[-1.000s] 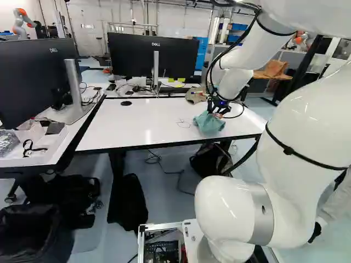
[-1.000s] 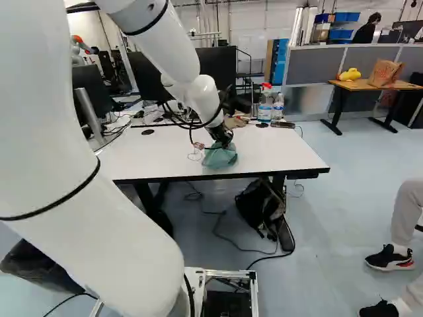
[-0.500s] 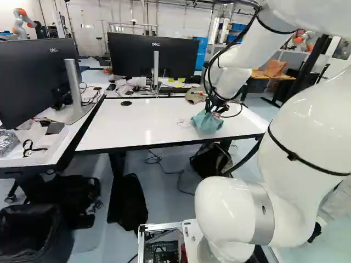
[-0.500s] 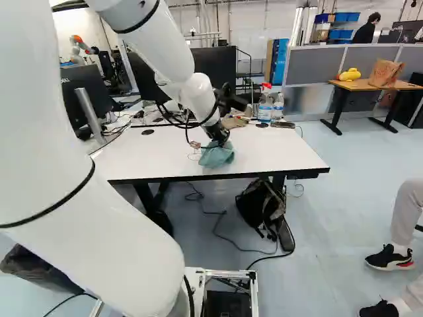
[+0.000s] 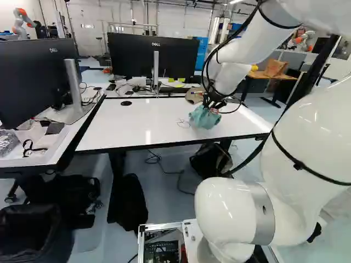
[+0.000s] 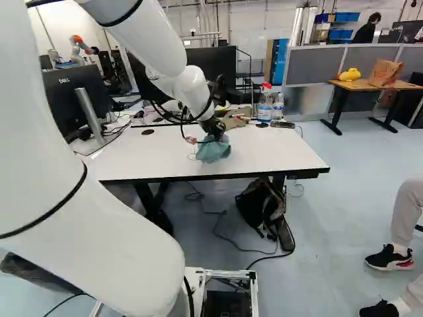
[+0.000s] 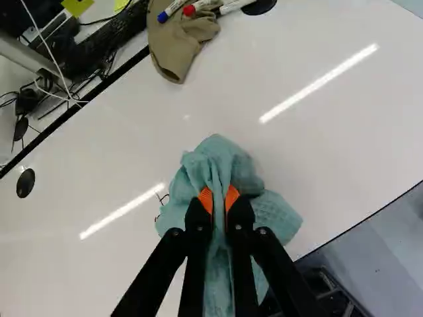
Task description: Clean the table with the green towel
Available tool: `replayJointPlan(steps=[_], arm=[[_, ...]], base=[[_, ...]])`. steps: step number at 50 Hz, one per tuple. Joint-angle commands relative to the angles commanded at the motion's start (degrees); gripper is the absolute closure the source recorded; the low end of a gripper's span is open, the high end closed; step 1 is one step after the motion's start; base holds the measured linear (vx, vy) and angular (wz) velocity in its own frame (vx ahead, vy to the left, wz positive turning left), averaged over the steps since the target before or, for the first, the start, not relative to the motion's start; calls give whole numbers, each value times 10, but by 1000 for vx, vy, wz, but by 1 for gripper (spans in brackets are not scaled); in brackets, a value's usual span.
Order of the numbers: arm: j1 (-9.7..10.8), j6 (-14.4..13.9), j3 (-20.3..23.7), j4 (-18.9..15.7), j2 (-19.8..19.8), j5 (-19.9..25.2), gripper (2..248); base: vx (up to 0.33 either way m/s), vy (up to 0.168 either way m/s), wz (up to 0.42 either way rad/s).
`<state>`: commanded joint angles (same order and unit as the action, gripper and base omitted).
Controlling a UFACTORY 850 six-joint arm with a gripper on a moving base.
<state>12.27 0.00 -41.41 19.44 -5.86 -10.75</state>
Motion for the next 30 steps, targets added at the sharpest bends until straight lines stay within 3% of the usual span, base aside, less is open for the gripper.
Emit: replayJointPlan(steps=[30], arm=[[-65,0,2,0,-2,0,209]], base=[[0,0,0]])
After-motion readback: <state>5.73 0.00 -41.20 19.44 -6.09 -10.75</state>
